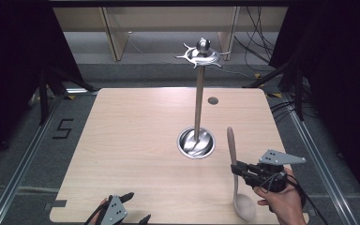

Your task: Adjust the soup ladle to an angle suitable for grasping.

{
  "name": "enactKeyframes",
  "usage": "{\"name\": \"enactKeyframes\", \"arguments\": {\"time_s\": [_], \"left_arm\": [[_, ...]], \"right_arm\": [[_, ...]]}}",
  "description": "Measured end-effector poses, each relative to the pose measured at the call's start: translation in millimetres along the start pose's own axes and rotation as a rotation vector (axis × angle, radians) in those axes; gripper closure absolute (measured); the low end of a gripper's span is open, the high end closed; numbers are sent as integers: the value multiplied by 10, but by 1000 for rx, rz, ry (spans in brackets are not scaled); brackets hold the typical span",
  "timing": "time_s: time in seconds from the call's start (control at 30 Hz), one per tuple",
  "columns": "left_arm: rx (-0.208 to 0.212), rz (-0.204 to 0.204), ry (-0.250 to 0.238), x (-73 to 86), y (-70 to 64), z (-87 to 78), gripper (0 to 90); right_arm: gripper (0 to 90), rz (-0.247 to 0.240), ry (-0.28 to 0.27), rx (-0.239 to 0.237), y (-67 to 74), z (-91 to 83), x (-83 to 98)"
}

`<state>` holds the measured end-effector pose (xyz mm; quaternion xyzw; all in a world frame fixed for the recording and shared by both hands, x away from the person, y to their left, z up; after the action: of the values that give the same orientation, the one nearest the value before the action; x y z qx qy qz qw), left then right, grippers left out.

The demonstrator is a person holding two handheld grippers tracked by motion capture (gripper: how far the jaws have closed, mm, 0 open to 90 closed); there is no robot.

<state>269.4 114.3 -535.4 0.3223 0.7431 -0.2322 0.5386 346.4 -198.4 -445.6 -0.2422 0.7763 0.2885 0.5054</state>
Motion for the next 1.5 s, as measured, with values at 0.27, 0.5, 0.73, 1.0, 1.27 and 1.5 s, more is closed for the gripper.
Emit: {"name": "enactKeyframes", "arguments": {"time_s": [0.27,0.5,0.73,1.0,1.27,1.5], "left_arm": [[2,3,-16,-34,38,-23,147],[-7,-21,-22,-31,18,-15,147],[-3,-15,-21,-29,18,-17,147],[-4,-16,-21,-30,21,-17,147],[-11,19,0,-11,45,-23,147],[-5,-5,-14,-24,19,-19,147]], "right_arm": [[768,-25,-69,0,45,-76,-96],[769,-42,-175,-1,31,-76,-336],[769,-44,-232,-5,18,-21,-618],[768,-133,-232,47,-115,41,-934],[768,-149,-227,74,-198,160,-1098],[768,-178,-218,74,-217,219,-1207]]}}
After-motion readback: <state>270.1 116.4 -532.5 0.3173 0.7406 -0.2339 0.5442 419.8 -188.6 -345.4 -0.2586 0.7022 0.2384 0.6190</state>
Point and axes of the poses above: each handheld gripper's, and its own axes: z roughly forward along the jaws, x roughly out of its underside, y roughly to its left, the point moved 9 cm from there along z, roughly forward along the jaws, and after that the axes turned 12 degrees about -y, right-handed, at the moved point
